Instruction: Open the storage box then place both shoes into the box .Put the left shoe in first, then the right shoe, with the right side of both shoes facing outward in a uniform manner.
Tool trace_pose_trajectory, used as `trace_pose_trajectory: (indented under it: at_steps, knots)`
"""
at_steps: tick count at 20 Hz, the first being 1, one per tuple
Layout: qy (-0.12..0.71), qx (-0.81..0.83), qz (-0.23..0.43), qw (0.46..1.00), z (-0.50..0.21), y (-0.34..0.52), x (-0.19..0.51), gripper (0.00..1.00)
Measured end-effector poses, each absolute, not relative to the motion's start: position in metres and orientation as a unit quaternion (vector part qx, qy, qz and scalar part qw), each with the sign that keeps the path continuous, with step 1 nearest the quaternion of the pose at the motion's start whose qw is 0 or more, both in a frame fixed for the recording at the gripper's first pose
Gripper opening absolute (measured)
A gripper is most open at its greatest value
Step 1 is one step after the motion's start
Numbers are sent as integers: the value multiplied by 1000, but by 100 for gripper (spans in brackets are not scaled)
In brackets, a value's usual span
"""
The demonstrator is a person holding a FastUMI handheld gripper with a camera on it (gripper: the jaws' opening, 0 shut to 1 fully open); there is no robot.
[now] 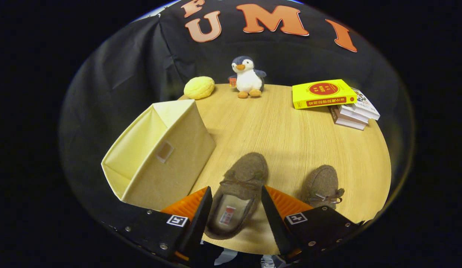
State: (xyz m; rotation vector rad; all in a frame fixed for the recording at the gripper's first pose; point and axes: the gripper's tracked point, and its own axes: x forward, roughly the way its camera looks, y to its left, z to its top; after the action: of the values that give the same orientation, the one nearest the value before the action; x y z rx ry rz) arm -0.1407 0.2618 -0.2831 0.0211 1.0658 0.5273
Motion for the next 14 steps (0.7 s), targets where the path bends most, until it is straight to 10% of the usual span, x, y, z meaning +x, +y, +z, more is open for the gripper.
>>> trace_pose_trajectory:
  at_steps: [7,14]
  knots:
    - [529,-34,225,817,-335,245,-145,69]
    - [552,1,185,813,-368,254,-135,37]
